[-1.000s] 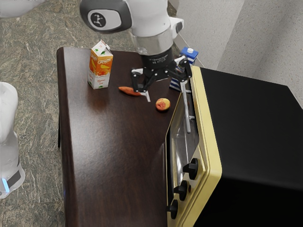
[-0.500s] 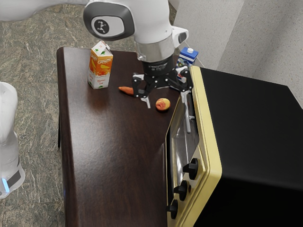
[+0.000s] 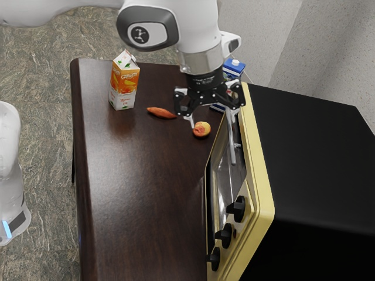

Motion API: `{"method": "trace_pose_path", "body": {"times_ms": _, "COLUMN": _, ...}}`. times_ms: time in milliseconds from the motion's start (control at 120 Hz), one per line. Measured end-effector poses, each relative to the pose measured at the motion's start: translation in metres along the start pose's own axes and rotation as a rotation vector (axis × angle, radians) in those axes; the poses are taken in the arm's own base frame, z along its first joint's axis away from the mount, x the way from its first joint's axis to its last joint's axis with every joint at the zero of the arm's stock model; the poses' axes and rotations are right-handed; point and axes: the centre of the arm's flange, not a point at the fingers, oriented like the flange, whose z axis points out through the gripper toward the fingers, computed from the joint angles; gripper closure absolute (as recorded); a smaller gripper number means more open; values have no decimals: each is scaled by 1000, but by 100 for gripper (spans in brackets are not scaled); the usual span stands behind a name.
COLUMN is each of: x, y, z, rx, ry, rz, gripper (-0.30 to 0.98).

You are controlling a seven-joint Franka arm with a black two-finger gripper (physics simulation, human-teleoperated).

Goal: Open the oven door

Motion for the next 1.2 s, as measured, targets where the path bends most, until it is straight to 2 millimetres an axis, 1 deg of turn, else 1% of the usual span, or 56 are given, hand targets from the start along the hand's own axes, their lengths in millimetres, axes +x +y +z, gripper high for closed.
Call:
{"method": "trace_pose_path", "body": {"times_ms": 175, "x": 6, "y": 2, "z": 2, "rx": -4, "ry": 4, "rz": 12, "gripper": 0}}
{"method": "trace_pose_path", "body": {"times_ms": 317, "x": 8, "y": 5, "z": 10, "rx": 6, "ry": -2, "rz": 23, "gripper": 0}}
{"method": "trace_pose_path", "body": {"times_ms": 450, "x": 10, "y": 5, "z": 13, "rx": 9, "ry": -5, "rz": 28, "gripper": 0}}
{"method": "trace_pose_path", "body": {"times_ms": 517, "x": 7, "y": 6, "z": 13, "rx": 8, "ry": -8, "rz": 37, "gripper": 0}}
{"method": "trace_pose_path", "body": {"times_ms": 600, "x": -3, "y": 5, "z": 13, "rx": 6, "ry": -13, "rz": 58, "gripper": 0}}
{"method": "trace_pose_path", "body": {"times_ms": 850, "x": -21, "y": 4, "z": 11, "rx": -6, "ry": -21, "rz": 96, "gripper": 0}}
{"method": "trace_pose_path", "body": {"times_ms": 1033, "x": -24, "y": 4, "z": 12, "rx": -11, "ry": -24, "rz": 103, "gripper": 0}}
{"method": "trace_pose_path", "body": {"times_ms": 1200, "x": -23, "y": 2, "z": 18, "rx": -1, "ry": -26, "rz": 99, "gripper": 0}}
